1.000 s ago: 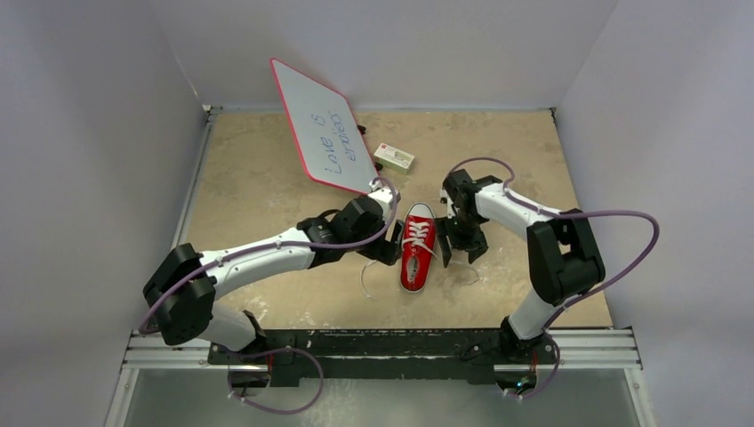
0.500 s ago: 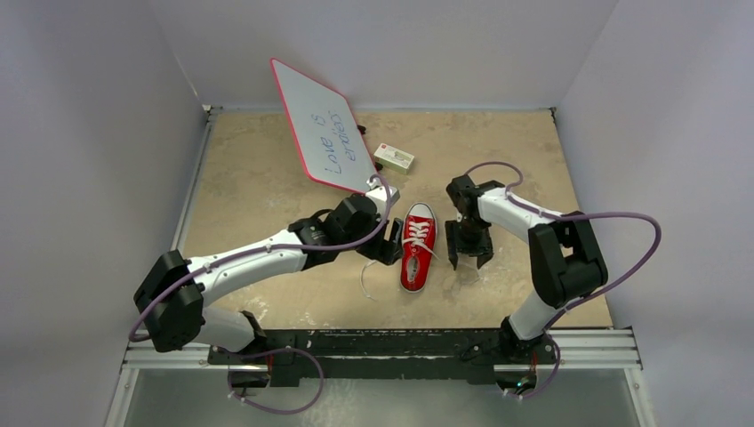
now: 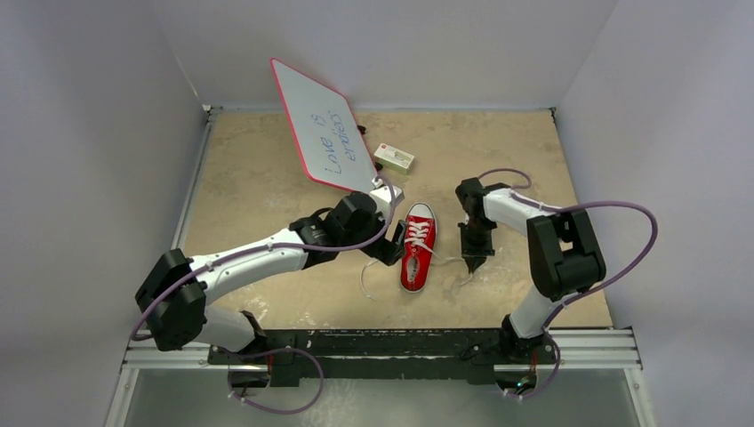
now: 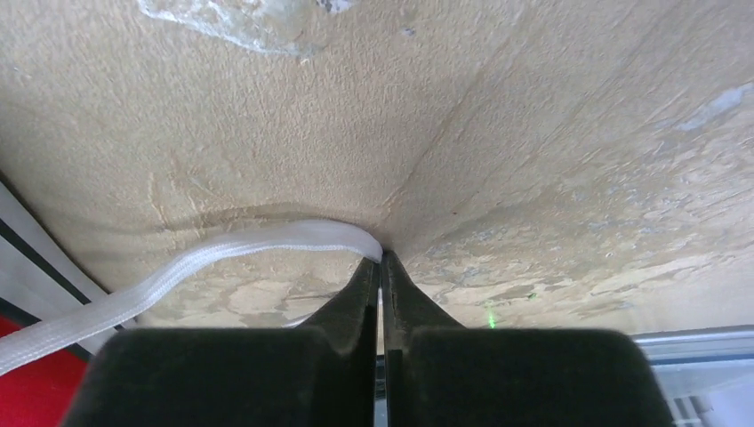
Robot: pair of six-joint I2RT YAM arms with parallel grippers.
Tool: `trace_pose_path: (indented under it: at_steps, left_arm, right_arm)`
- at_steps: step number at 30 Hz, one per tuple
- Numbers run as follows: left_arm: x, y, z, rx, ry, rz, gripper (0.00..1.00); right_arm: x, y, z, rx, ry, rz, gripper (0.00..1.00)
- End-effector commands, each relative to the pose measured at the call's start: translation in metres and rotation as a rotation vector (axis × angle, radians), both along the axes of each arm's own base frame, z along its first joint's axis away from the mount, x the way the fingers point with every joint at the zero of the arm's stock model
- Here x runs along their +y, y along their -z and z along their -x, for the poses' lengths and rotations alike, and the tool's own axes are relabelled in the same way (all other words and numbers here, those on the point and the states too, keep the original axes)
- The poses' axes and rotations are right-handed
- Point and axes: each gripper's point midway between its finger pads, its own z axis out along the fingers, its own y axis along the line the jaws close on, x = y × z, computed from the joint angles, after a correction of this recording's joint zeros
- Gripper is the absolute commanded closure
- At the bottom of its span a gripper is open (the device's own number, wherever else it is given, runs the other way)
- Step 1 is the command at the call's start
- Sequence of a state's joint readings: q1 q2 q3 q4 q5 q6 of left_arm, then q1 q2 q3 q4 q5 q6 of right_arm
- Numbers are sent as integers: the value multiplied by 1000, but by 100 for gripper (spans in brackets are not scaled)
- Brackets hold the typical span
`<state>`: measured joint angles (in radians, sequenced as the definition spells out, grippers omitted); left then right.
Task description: Tie the shoes
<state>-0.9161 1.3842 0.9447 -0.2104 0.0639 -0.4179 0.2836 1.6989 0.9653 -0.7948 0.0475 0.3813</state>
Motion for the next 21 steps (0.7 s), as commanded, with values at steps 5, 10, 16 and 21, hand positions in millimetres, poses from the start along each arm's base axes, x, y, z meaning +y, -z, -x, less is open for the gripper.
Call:
trace_pose_path:
  at_steps: [5, 10, 16, 21]
  left_arm:
    - [1, 9, -29, -246, 114, -116, 35]
    - [3, 34, -49, -342, 110, -189, 38]
    - [-6, 67, -57, -360, 178, -227, 45]
    - [-18, 92, -59, -315, 231, -240, 56]
  right_arm:
    - [7, -45, -30, -256, -10, -71, 100]
    - [22, -72, -39, -364, -52, -179, 100]
    - [50, -98, -37, -474, -31, -367, 100]
    - [52, -105, -34, -478, -46, -385, 100]
